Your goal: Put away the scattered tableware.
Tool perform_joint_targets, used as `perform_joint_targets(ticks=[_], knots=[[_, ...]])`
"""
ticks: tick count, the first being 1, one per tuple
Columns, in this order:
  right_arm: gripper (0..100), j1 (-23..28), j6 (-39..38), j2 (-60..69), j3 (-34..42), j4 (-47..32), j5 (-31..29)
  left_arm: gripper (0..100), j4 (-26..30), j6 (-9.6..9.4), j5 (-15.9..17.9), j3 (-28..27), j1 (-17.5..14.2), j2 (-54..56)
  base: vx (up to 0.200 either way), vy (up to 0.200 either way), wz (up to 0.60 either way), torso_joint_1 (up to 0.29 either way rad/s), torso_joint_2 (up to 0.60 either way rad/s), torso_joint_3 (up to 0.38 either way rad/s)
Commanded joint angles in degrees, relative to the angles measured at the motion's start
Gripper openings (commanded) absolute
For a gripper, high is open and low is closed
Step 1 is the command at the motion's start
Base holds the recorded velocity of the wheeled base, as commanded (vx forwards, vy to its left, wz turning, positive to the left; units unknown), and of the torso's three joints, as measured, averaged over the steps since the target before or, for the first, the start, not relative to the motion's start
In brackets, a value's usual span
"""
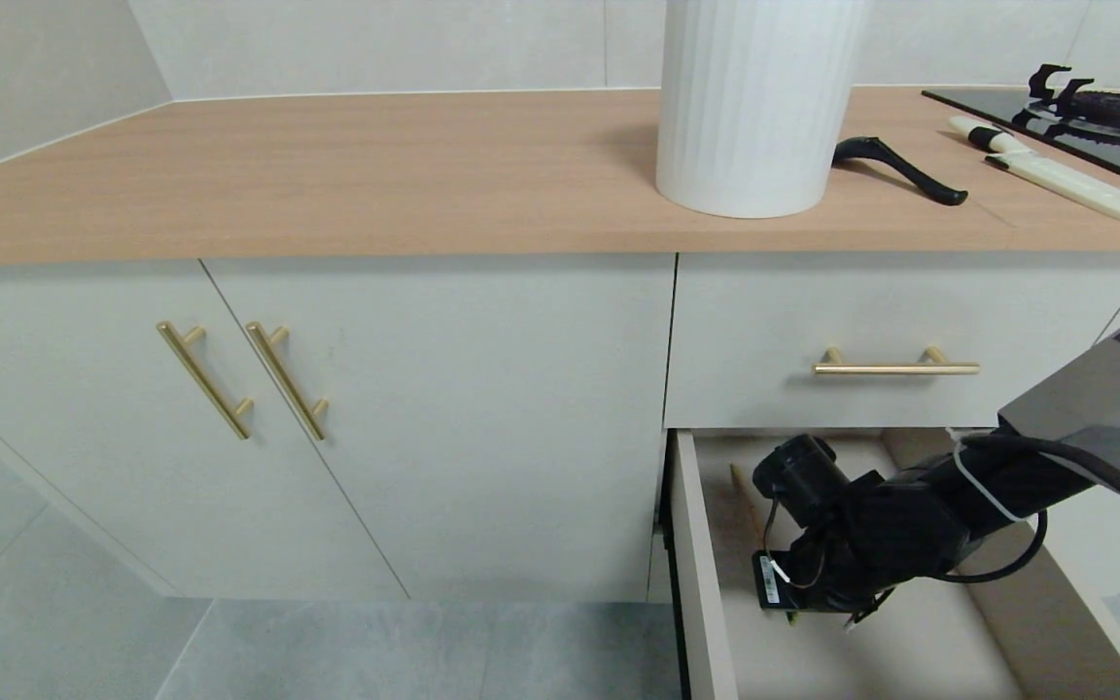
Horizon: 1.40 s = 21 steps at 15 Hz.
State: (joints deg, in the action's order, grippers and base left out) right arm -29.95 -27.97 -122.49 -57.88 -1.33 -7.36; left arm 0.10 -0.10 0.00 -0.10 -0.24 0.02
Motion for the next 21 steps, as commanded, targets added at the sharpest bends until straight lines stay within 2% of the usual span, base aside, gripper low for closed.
perform_joint_targets(ticks=[1, 10, 11, 18, 21], knots=[[0, 0.0, 0.0, -1.6, -0.1, 0.3, -0.1, 100, 0.0, 0.01, 0.0, 0.0, 0.0, 0.0, 0.000, 0.000, 0.00, 0.000, 0.00, 0.000], [0, 0.2, -0.2, -1.6, -0.4, 0.5, -1.3, 100, 0.0, 0.01, 0.0, 0.0, 0.0, 0.0, 0.000, 0.000, 0.00, 0.000, 0.00, 0.000], [100, 0.2, -0.2, -1.5, -0.4, 0.5, -1.3, 100, 0.0, 0.01, 0.0, 0.0, 0.0, 0.0, 0.000, 0.000, 0.00, 0.000, 0.00, 0.000], [100, 0.1, -0.1, 2.2, 0.0, 0.3, -1.6, 100, 0.0, 0.01, 0.0, 0.0, 0.0, 0.0, 0.000, 0.000, 0.00, 0.000, 0.00, 0.000], [100, -0.1, 0.7, 19.3, 1.5, -4.6, -1.0, 100, 0.0, 0.01, 0.0, 0.0, 0.0, 0.0, 0.000, 0.000, 0.00, 0.000, 0.00, 0.000]])
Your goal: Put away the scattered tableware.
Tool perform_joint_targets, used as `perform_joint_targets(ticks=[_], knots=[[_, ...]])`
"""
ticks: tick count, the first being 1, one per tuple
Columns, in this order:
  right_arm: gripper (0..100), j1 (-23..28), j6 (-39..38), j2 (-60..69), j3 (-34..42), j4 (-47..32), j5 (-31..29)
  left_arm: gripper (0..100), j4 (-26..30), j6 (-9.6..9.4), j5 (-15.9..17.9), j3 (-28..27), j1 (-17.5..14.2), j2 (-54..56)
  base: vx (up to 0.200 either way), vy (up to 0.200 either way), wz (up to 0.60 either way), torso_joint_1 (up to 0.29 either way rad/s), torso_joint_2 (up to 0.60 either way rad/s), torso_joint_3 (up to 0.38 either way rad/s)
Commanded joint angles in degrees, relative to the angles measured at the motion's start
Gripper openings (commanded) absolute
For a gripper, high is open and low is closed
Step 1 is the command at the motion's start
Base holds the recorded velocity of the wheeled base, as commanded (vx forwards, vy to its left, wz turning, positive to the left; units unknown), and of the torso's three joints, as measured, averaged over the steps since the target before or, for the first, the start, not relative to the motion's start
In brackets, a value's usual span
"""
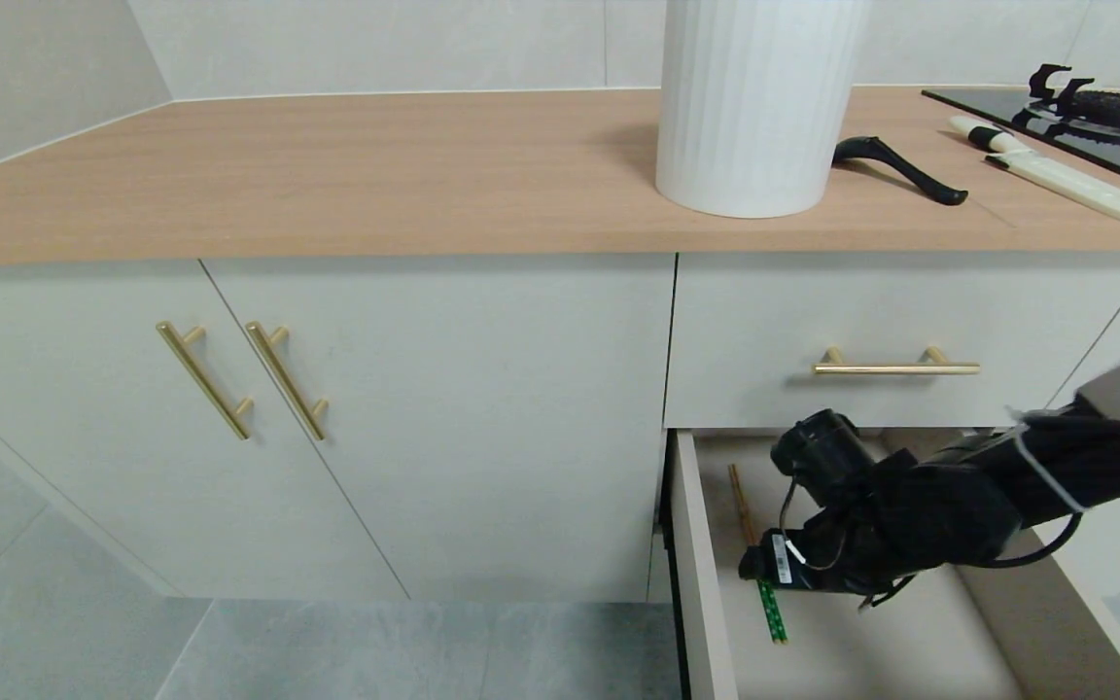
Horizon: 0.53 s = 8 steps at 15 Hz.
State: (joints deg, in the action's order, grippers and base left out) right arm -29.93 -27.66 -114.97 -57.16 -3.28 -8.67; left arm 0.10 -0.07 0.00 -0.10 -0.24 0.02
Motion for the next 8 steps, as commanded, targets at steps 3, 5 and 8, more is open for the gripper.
perform_joint_targets(ticks=[3, 5, 8], knots=[[100, 0.9, 3.2, 23.3, -1.3, -11.4, 0.5, 100, 0.0, -0.01, 0.0, 0.0, 0.0, 0.0, 0.000, 0.000, 0.00, 0.000, 0.00, 0.000], [100, 1.4, 3.4, 29.3, -3.7, -16.2, 0.6, 100, 0.0, -0.01, 0.0, 0.0, 0.0, 0.0, 0.000, 0.000, 0.00, 0.000, 0.00, 0.000], [100, 5.2, 7.1, 37.1, -8.3, -27.0, 4.1, 100, 0.0, -0.01, 0.0, 0.0, 0.0, 0.0, 0.000, 0.000, 0.00, 0.000, 0.00, 0.000]])
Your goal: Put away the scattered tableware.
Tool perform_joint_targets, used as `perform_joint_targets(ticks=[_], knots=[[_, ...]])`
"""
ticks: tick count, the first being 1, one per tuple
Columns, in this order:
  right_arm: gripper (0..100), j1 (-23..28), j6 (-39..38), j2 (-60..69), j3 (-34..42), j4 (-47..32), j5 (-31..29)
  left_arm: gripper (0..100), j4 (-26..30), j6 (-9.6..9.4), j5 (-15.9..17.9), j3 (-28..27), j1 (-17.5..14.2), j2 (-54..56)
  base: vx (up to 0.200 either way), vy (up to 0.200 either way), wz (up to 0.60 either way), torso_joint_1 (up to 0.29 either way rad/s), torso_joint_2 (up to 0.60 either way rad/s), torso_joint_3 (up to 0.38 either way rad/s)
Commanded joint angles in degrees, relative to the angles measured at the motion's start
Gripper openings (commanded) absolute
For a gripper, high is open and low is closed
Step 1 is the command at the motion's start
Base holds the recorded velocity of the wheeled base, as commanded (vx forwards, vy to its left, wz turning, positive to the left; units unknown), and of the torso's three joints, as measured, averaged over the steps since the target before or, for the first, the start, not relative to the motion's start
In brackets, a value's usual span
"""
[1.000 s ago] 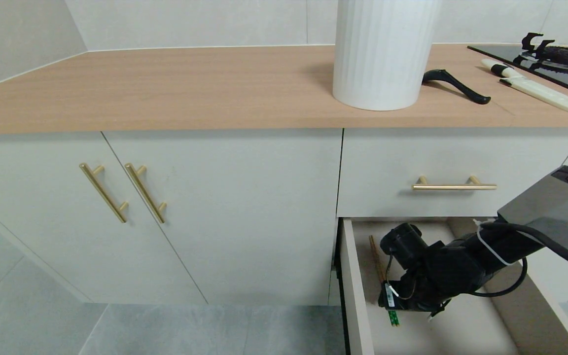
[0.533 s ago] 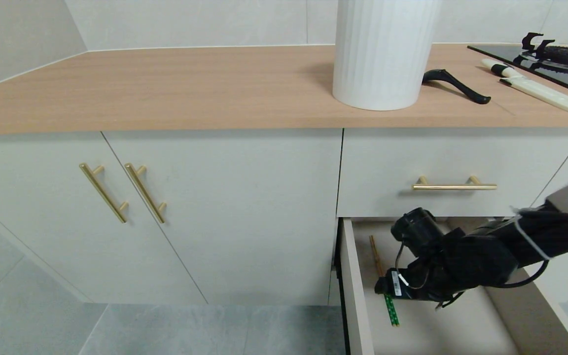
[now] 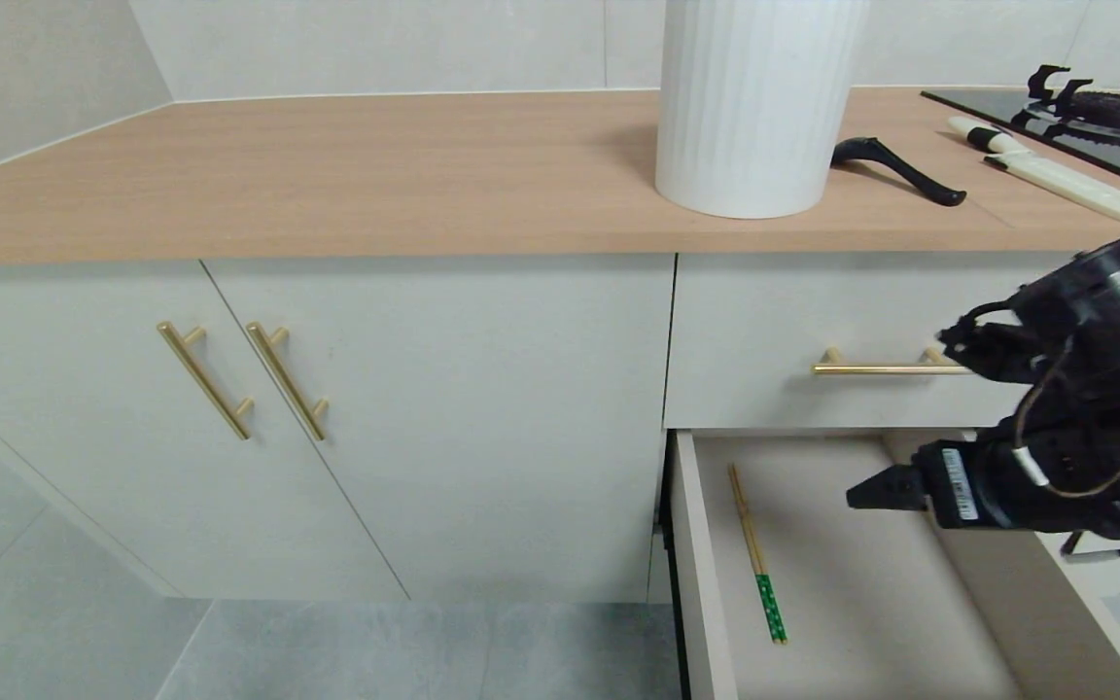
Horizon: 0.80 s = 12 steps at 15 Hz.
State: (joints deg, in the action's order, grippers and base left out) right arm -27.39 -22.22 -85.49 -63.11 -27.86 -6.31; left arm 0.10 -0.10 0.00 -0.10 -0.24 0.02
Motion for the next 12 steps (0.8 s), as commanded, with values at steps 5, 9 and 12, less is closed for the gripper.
perform_joint_targets(ticks=[5, 9, 12], knots=[[100, 8.6, 7.4, 7.8, -2.2, -2.6, 4.6, 100, 0.0, 0.01, 0.0, 0.0, 0.0, 0.0, 0.000, 0.000, 0.00, 0.000, 0.00, 0.000], [100, 8.6, 9.7, 8.5, -1.2, -2.6, 4.7, 100, 0.0, 0.01, 0.0, 0.0, 0.0, 0.0, 0.000, 0.000, 0.00, 0.000, 0.00, 0.000], [100, 8.6, 10.5, 9.0, -0.7, -2.5, 4.6, 100, 0.0, 0.01, 0.0, 0.0, 0.0, 0.0, 0.000, 0.000, 0.00, 0.075, -0.17, -0.112]])
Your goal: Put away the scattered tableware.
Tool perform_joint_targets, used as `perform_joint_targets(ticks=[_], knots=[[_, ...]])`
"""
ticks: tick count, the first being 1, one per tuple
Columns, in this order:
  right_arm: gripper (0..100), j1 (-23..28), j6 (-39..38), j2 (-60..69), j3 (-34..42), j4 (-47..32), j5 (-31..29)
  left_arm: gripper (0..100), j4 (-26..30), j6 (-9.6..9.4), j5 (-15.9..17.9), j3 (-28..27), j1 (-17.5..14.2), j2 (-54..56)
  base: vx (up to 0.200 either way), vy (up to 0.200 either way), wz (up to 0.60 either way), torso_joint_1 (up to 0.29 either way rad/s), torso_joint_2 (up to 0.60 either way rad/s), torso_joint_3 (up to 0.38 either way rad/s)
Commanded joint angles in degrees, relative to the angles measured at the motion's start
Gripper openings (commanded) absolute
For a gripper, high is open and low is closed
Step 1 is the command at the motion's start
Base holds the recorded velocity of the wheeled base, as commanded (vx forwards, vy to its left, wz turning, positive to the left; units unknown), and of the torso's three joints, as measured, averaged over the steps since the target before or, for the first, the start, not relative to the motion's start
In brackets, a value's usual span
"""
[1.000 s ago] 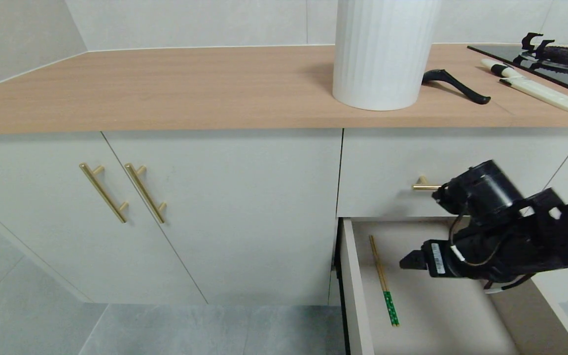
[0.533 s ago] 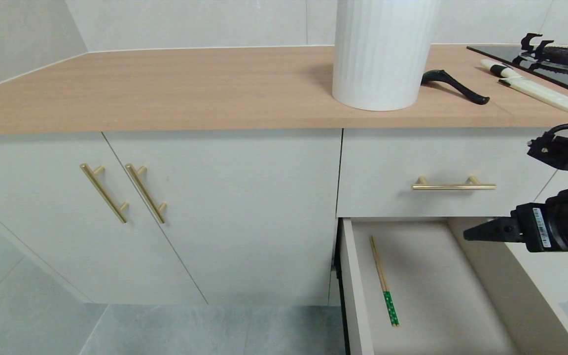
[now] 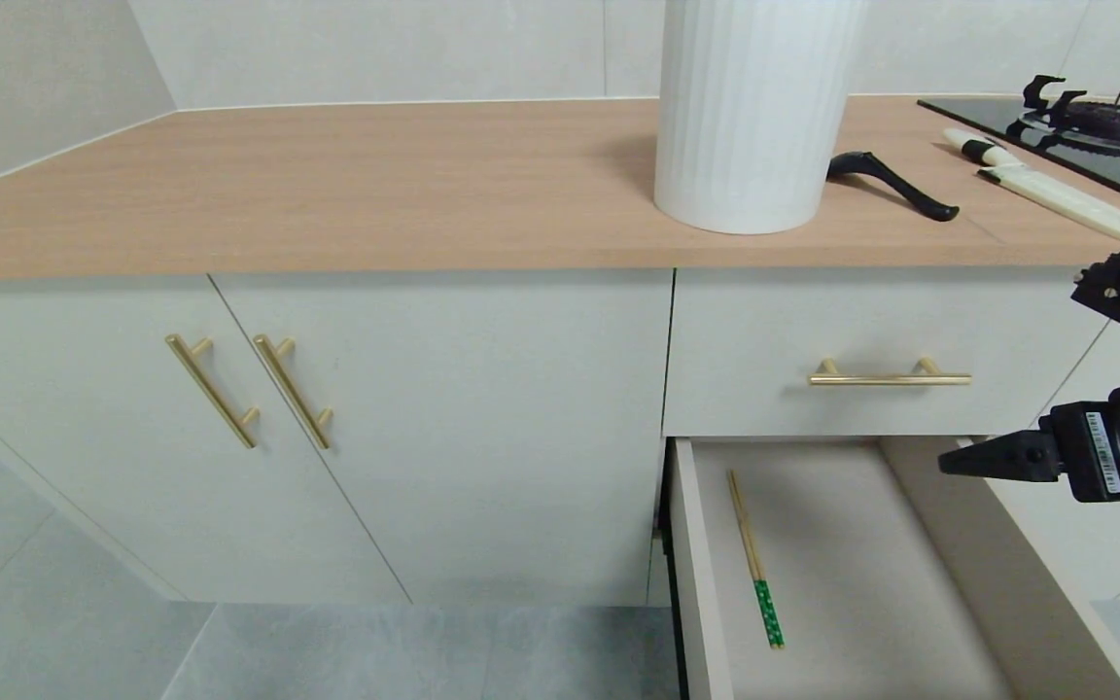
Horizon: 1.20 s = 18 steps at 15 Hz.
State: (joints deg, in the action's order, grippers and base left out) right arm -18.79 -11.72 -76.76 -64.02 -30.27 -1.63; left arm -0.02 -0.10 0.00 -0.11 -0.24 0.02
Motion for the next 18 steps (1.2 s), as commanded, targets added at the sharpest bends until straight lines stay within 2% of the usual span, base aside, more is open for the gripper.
perform_joint_targets(ticks=[1, 3, 8, 12, 18], knots=[[100, 0.0, 0.0, 0.3, 0.3, -0.1, -0.1, 100, 0.1, 0.01, 0.0, 0.0, 0.0, 0.0, 0.000, 0.000, 0.00, 0.134, -0.08, -0.227], [100, 0.0, 0.0, 0.3, 0.4, -0.1, -0.1, 100, 0.1, 0.01, 0.0, 0.0, 0.0, 0.0, 0.000, 0.000, 0.00, 0.183, -0.25, -0.261], [100, 0.0, 1.7, 0.4, 1.4, -0.1, -0.1, 100, 0.1, 0.01, 0.0, 0.0, 0.0, 0.0, 0.000, 0.000, 0.00, 0.093, -0.57, -0.255], [100, 0.0, 2.0, 0.4, 1.5, 0.0, -0.1, 100, 0.1, 0.01, 0.0, 0.0, 0.0, 0.0, 0.000, 0.000, 0.00, 0.328, -0.48, -0.259], [100, 0.0, 2.6, 0.1, 2.3, 0.5, 0.0, 100, 0.1, 0.01, 0.0, 0.0, 0.0, 0.0, 0.000, 0.000, 0.00, 0.232, -0.47, -0.244]])
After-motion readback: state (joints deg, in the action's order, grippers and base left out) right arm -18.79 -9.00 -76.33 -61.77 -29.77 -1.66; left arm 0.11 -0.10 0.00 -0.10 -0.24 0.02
